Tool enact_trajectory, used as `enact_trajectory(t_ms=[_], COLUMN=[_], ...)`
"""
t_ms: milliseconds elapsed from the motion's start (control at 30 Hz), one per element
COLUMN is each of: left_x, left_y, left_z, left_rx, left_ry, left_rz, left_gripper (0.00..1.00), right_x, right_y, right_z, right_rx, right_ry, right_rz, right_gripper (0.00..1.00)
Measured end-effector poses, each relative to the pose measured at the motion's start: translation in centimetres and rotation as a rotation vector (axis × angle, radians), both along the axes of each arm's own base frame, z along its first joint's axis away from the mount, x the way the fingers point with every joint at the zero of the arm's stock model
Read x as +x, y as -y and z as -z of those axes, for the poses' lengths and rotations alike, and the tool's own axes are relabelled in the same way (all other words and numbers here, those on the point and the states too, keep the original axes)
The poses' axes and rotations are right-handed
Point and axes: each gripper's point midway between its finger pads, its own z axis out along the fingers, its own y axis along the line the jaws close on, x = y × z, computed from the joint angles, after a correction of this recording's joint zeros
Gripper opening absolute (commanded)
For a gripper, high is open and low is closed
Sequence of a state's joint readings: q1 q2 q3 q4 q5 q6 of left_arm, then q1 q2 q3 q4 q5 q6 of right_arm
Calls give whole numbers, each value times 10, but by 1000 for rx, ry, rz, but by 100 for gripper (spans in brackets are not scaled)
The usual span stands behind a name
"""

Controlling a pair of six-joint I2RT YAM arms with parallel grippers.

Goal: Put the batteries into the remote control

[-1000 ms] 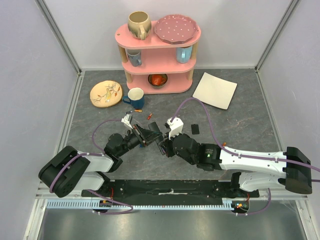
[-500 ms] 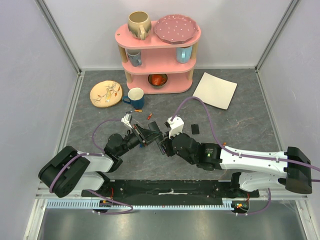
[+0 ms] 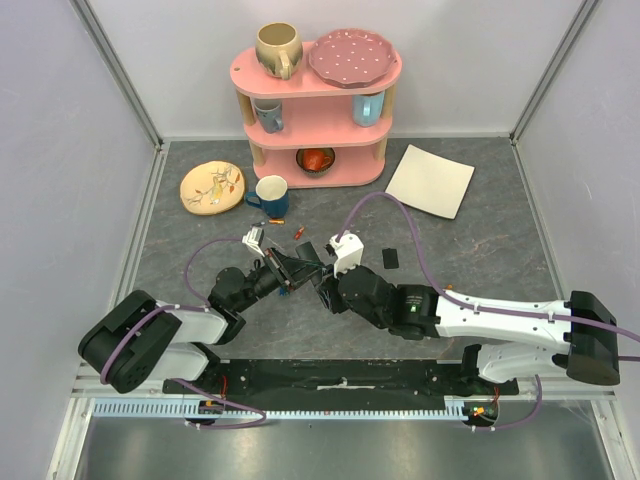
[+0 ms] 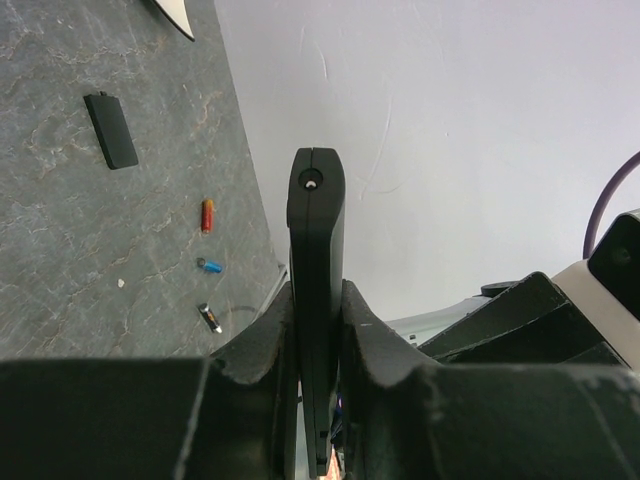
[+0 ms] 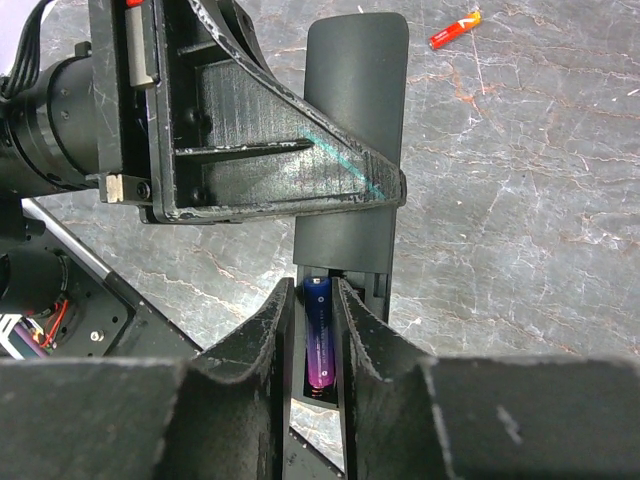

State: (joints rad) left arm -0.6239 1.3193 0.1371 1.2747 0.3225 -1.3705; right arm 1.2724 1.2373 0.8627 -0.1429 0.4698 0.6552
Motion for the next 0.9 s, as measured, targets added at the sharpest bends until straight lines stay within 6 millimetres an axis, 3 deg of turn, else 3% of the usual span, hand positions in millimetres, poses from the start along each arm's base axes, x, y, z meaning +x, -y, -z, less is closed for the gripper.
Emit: enact_trajectory(t_ms=[900], left_x=[0], left_y=[0], left_z=[0], left_rx=[-2], left_ry=[3], left_rz=[0], left_gripper=[2], right_x=[2], right_y=[-1], right_z=[-16], right_rx=[3], right_ry=[1], right_rz=[10], right_gripper=[41])
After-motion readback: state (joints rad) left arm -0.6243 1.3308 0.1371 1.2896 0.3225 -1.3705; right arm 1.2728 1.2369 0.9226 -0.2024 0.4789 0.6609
